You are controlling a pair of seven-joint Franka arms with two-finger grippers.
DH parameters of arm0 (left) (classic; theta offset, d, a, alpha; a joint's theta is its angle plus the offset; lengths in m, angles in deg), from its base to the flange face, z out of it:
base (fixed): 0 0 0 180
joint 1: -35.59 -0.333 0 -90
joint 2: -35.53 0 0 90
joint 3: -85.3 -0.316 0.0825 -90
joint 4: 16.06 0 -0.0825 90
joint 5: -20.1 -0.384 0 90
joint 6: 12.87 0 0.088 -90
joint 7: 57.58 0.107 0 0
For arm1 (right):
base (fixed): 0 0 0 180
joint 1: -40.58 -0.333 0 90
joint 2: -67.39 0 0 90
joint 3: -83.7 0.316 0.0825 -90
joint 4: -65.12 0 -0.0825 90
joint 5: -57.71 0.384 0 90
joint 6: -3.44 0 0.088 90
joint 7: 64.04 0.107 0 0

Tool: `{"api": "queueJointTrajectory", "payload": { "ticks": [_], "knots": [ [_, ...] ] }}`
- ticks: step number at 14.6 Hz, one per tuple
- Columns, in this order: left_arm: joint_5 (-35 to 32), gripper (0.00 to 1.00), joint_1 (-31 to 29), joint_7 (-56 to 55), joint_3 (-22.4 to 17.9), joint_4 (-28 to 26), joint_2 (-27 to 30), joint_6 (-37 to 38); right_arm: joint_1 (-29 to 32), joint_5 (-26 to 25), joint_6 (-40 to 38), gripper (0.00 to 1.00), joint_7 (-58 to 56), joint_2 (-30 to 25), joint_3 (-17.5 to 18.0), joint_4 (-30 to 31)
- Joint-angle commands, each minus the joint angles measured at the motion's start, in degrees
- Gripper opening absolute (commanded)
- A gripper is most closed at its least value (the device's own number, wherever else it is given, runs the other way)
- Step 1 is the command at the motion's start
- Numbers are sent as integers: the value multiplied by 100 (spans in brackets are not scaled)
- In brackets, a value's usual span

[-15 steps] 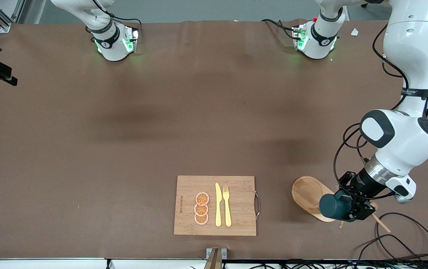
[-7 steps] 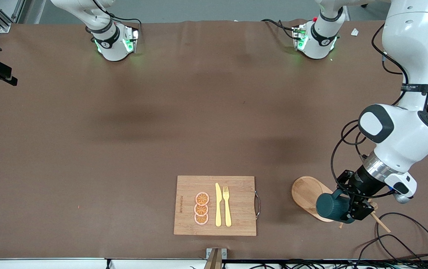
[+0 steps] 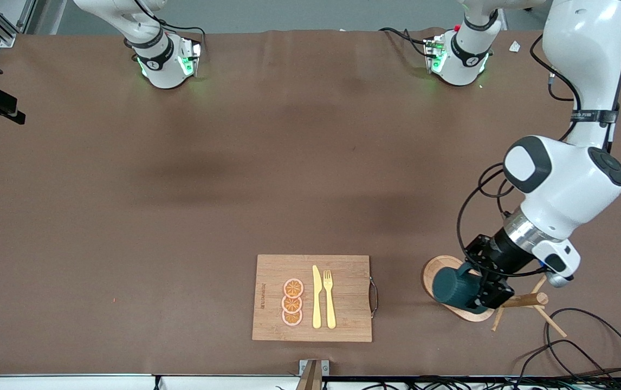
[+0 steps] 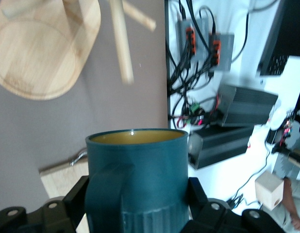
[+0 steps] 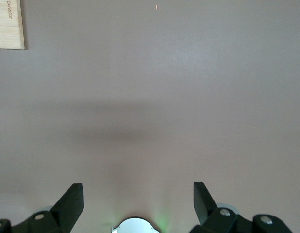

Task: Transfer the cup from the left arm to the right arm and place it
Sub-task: 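Lift the teal mug off the stand with the left gripper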

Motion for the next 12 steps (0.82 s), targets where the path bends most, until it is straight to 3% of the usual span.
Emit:
{"api": "queueJointTrajectory", "payload": {
  "ticks": [1,5,9,12],
  "knots": [
    [-507,74,275,-149,-50,-51,210,352,6,-2,6,100,-28,-155,22,146],
    [-1685,72,828,-167,-41,-59,227,476,6,-2,-3,100,-28,-155,22,146],
    [-2941,72,1417,-167,-41,-15,289,1091,15,-2,-3,100,-28,-146,22,146],
    [-4118,72,1945,-754,-85,-15,175,1312,6,-2,-3,100,-28,-146,22,146]
  ]
}}
